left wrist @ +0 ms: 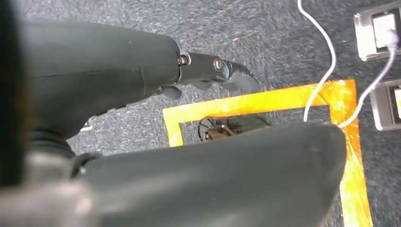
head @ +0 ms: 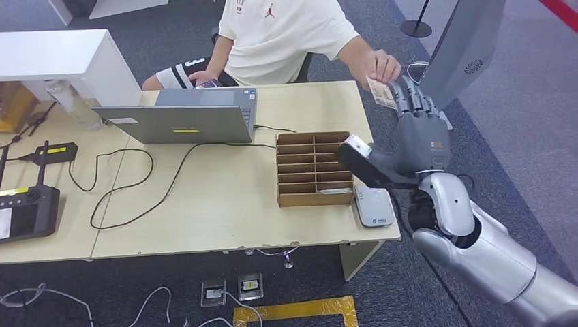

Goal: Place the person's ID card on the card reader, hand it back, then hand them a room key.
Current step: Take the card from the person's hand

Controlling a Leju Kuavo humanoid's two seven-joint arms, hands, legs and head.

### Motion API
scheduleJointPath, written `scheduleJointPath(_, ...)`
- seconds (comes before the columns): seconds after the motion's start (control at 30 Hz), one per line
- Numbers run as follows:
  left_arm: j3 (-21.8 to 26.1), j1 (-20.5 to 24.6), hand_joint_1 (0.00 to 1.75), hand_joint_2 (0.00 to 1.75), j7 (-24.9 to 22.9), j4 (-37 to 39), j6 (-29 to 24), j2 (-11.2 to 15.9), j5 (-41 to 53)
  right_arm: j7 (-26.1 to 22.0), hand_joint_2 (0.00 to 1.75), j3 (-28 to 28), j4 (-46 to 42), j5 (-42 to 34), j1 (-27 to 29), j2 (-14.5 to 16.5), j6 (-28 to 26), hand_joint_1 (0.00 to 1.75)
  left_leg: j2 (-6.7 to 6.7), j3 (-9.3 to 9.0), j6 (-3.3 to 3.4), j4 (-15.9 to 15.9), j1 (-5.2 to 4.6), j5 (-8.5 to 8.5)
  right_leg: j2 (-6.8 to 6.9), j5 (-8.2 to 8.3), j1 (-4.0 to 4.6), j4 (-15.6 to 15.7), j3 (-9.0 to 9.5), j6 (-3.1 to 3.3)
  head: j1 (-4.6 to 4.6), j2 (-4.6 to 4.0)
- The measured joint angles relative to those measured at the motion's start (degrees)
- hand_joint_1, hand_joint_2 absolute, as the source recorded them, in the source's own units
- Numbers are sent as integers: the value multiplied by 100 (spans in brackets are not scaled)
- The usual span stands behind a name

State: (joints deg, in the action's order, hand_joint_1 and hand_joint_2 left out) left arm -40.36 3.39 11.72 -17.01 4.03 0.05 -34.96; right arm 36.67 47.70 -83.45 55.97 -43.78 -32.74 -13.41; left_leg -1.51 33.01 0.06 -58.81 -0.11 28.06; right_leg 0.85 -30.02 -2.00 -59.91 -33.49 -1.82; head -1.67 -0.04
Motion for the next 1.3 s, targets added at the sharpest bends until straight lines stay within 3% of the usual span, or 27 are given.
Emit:
scheduleJointPath(0.27,-109,-14,0,0,0,-8,2,8,-2,6,175,578,-135,10,5,-2,14,0,18,-10,0,-4,0,1,-16,14,0,4,3,2,1,0)
scheduleJointPath(0.63,-130,-9,0,0,7,-7,2,10,-27,22,175,863,-105,113,-9,10,-160,0,29,-11,-1,-3,2,1,-26,14,2,4,3,2,1,0)
scheduleJointPath(0.67,-130,-9,0,0,7,-6,2,10,-27,25,175,864,-97,108,-16,12,-165,26,29,-11,-1,-3,2,1,-26,14,2,4,3,2,1,0)
scheduleJointPath(0.77,-130,-8,0,0,7,-6,2,10,-33,29,175,867,-67,41,-40,28,-188,154,30,-11,-1,-3,2,1,-26,14,2,4,4,2,1,0)
scheduleJointPath(0.8,-130,-8,0,0,7,-6,2,10,-40,29,175,867,-52,8,-50,37,-201,171,30,-11,-1,-3,2,1,-26,14,2,4,4,2,1,0)
scheduleJointPath(1.3,-149,-8,0,0,-69,-6,2,10,-115,33,175,864,274,-301,-139,149,-407,175,30,-12,-1,-3,2,1,-27,14,2,4,5,2,0,0)
